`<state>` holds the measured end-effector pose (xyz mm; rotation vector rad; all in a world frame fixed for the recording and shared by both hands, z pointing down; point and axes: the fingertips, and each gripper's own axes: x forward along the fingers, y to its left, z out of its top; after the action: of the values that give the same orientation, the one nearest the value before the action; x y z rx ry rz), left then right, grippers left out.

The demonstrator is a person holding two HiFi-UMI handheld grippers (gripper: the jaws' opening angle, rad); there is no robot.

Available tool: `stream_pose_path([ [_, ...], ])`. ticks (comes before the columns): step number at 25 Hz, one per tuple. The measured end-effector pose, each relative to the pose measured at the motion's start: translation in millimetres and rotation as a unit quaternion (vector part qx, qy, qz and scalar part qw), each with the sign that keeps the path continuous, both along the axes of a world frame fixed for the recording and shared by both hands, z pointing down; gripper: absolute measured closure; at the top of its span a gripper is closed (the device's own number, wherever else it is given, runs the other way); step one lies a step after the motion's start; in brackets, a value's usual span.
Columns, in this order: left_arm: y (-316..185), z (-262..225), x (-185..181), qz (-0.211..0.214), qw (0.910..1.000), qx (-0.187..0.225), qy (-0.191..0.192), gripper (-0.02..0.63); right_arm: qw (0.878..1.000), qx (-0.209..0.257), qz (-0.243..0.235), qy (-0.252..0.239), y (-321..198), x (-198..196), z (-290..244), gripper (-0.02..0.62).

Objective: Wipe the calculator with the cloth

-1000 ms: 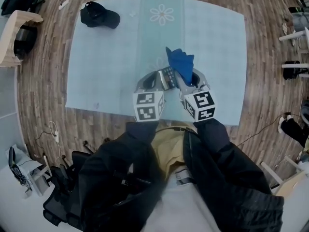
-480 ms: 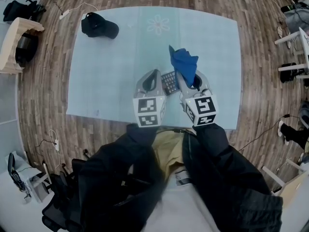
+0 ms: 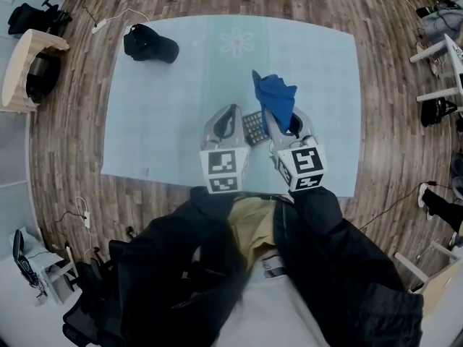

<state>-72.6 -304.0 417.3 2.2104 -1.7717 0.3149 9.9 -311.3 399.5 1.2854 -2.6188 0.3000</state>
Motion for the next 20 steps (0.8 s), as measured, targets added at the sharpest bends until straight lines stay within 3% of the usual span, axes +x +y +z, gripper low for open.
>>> stream_pose_path([
  [20,2.8,16.7,1.9,-0.011,0.9996,-0.027,-0.006,0.609,1.0,-0.006,-0.012,0.0,-2.4,7.6,2.4,0.512],
])
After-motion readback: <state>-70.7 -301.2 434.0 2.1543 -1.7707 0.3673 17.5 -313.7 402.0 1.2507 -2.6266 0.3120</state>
